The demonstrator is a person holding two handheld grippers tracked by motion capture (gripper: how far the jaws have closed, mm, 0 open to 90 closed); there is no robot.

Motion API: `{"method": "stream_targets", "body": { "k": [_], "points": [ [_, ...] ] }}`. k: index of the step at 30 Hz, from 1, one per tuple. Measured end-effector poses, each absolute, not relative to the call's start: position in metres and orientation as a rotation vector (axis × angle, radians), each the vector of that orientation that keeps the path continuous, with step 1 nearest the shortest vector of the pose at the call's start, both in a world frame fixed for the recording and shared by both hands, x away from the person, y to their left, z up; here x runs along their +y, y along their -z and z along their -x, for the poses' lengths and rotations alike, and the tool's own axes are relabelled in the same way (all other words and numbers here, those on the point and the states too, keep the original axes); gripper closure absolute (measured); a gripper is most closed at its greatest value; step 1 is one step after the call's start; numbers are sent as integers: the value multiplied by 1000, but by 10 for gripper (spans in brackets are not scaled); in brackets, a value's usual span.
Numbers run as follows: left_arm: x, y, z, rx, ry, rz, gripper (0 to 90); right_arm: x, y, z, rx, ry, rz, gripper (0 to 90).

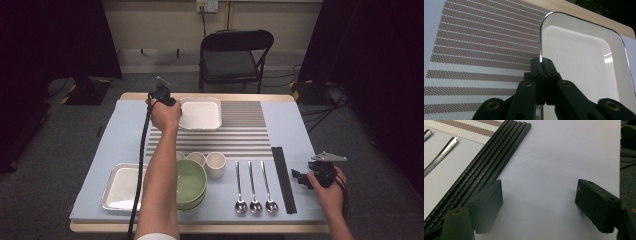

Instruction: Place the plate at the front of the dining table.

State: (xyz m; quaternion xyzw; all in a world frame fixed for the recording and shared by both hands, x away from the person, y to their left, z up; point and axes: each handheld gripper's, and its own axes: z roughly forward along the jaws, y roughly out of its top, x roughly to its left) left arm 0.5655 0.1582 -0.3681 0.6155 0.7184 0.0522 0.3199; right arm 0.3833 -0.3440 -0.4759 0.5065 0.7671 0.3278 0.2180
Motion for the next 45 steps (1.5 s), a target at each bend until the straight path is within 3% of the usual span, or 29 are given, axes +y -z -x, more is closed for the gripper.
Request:
{"method": "stream_targets", "body": {
  "k": [45],
  "points": [
    [143, 380, -573, 1884, -144, -1640, 892, -344, 476, -383, 2123, -907, -1403, 210]
  ]
}}
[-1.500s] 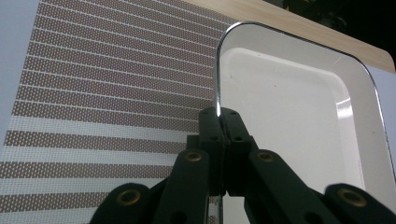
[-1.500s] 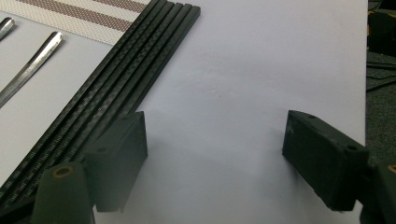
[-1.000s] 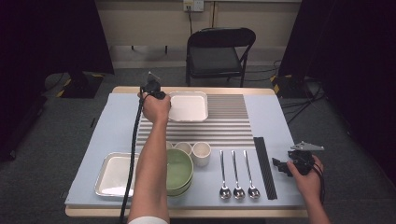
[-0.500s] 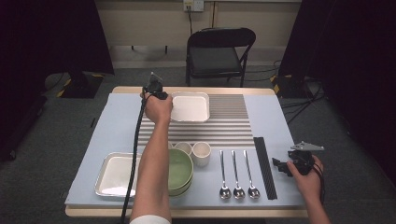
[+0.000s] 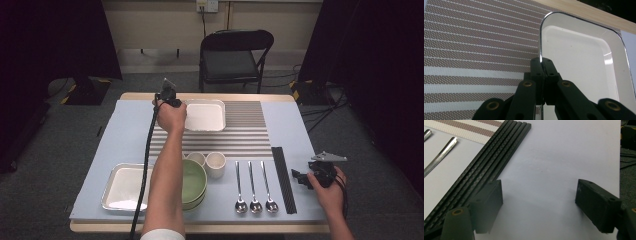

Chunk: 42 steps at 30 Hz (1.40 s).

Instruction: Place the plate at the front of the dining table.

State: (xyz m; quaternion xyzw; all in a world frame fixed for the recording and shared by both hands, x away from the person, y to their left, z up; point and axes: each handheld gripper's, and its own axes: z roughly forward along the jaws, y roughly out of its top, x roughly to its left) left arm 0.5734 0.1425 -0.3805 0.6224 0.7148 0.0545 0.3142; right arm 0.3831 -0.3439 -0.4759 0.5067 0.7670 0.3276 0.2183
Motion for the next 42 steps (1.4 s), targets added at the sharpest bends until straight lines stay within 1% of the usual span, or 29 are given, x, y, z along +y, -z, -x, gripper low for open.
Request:
{"method": "stream_targets", "body": {
  "k": [10, 25, 42],
  "points": [
    [144, 381, -575, 1890, -148, -1643, 892, -344, 476, -383, 2124, -908, -1402, 210],
    [135, 388, -579, 1886, -145, -1665, 892, -344, 476, -383, 2124, -908, -1401, 210],
    [138, 394, -580, 1907, -149, -1661, 891, -344, 476, -383, 2123, -907, -1403, 210]
  ]
}}
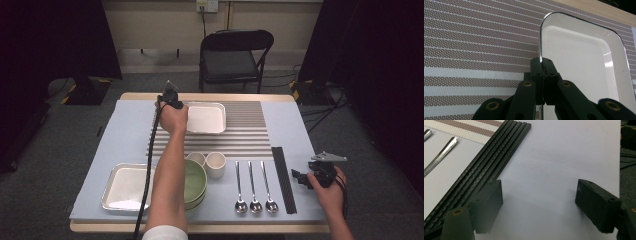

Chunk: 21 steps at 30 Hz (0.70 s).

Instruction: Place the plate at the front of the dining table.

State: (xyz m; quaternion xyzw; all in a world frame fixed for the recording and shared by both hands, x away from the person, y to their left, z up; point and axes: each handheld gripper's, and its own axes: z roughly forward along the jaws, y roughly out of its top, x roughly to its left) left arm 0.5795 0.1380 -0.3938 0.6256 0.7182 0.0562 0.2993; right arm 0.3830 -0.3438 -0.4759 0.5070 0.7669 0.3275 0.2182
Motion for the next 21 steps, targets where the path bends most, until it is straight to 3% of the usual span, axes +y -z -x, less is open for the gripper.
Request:
{"method": "stream_targets", "body": {
  "k": [21],
  "points": [
    [134, 400, -582, 1924, -146, -1677, 891, -344, 476, -383, 2123, -907, -1404, 210]
  ]
}}
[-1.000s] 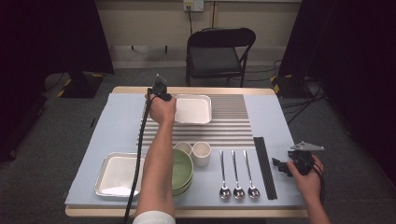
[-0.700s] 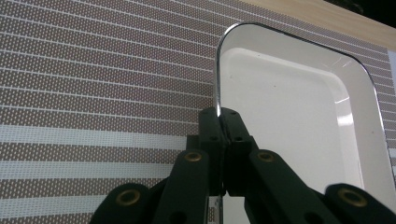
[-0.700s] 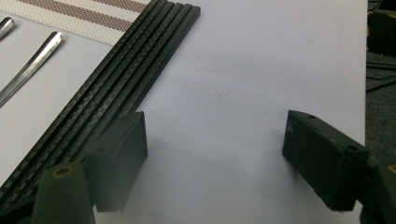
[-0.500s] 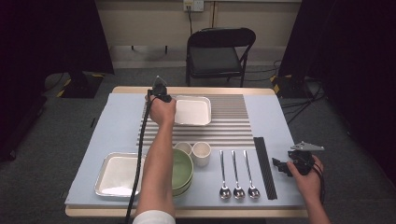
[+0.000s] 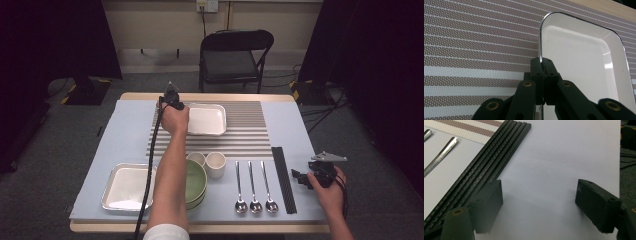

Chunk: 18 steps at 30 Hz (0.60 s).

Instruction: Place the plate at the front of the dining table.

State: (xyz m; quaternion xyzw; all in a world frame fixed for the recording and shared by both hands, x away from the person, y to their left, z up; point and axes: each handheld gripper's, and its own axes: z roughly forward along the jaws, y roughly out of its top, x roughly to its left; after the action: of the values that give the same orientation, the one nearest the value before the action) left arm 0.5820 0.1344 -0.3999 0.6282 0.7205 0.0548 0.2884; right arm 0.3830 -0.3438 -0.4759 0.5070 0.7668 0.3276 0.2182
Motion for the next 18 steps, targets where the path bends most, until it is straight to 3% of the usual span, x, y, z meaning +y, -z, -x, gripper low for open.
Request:
{"method": "stream_targets", "body": {
  "k": [18],
  "points": [
    [134, 403, -583, 1934, -151, -1705, 888, -344, 476, -383, 2123, -908, -1404, 210]
  ]
}}
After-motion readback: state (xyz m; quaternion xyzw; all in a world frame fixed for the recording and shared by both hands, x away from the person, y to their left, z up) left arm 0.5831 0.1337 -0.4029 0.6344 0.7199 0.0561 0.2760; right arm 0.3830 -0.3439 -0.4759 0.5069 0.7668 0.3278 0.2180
